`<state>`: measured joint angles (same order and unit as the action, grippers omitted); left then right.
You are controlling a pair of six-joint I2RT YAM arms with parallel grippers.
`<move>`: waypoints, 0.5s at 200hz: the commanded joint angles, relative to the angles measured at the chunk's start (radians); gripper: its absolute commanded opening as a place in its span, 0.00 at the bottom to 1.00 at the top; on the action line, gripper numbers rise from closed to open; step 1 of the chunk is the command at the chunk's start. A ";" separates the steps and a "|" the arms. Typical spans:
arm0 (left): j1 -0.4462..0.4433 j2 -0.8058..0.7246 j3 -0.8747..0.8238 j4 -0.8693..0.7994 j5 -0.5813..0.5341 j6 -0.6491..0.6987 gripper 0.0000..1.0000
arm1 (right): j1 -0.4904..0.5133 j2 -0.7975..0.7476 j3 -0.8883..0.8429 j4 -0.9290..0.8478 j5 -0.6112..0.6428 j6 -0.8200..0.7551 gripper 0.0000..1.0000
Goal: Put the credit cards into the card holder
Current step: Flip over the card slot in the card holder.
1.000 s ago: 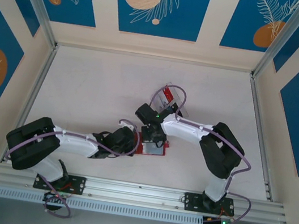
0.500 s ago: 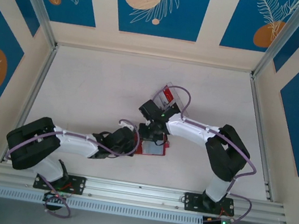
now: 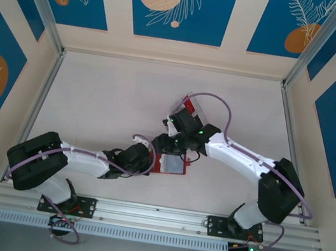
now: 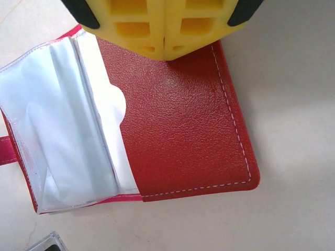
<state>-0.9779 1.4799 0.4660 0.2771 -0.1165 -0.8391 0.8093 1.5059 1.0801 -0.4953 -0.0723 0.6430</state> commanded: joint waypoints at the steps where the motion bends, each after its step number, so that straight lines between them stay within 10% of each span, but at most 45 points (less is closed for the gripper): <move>1: -0.012 0.030 -0.045 -0.121 0.006 -0.005 0.00 | -0.025 -0.041 0.007 -0.128 0.158 -0.023 0.53; 100: -0.012 0.038 -0.036 -0.122 0.012 -0.006 0.00 | -0.057 0.241 0.098 -0.201 0.382 -0.017 0.49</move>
<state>-0.9783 1.4803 0.4652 0.2802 -0.1165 -0.8391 0.7586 1.7035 1.1248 -0.6685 0.2455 0.6304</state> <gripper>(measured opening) 0.037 0.484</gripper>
